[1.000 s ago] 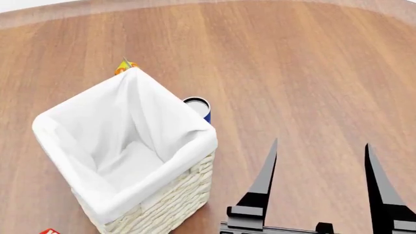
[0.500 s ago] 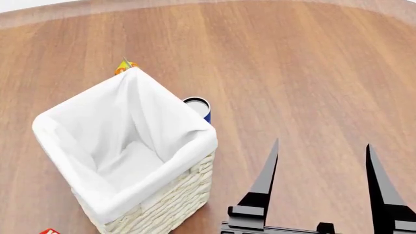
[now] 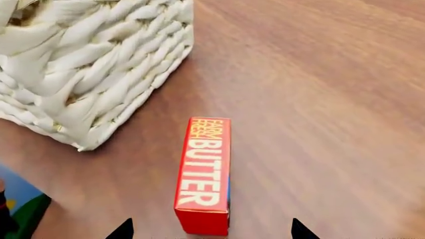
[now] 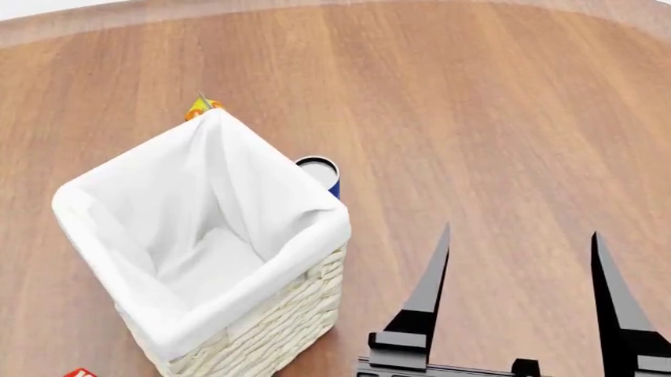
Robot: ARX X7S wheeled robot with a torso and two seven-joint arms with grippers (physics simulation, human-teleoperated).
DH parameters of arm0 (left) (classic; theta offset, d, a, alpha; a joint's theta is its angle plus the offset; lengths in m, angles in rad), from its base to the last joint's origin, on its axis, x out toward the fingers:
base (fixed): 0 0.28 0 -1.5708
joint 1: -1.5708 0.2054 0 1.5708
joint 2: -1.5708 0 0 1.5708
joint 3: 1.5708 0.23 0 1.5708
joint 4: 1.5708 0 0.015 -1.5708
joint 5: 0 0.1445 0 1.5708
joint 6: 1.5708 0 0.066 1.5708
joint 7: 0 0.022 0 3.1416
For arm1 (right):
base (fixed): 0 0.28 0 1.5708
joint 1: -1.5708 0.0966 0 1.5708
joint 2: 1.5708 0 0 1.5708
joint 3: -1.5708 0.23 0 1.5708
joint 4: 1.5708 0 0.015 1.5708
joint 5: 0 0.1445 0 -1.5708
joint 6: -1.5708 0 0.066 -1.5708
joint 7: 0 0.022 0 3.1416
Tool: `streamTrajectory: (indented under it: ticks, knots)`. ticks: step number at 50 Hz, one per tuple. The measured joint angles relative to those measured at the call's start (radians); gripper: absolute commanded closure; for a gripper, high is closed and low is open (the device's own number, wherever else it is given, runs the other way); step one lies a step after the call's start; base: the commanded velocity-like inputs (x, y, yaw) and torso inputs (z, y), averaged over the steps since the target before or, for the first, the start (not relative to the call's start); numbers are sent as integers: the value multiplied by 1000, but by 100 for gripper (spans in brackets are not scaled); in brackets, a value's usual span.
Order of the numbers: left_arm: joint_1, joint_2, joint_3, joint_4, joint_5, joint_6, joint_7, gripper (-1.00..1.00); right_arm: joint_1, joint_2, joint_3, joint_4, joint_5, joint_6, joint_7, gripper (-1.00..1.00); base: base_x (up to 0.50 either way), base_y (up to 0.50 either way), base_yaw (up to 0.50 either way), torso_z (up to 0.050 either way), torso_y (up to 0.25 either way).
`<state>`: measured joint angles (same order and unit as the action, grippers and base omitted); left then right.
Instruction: Pick up the butter and put it in the basket.
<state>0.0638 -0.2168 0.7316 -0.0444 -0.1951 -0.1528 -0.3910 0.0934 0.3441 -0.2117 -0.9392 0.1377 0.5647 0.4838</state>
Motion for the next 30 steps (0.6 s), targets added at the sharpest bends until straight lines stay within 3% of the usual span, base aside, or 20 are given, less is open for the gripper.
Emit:
streamTrajectory:
  ticks: [30]
  knots:
    - [-80,43,-1,-160,-28,28,36,-100,3,13,6,-10,15,5,14,-100,0,0,0,0,0]
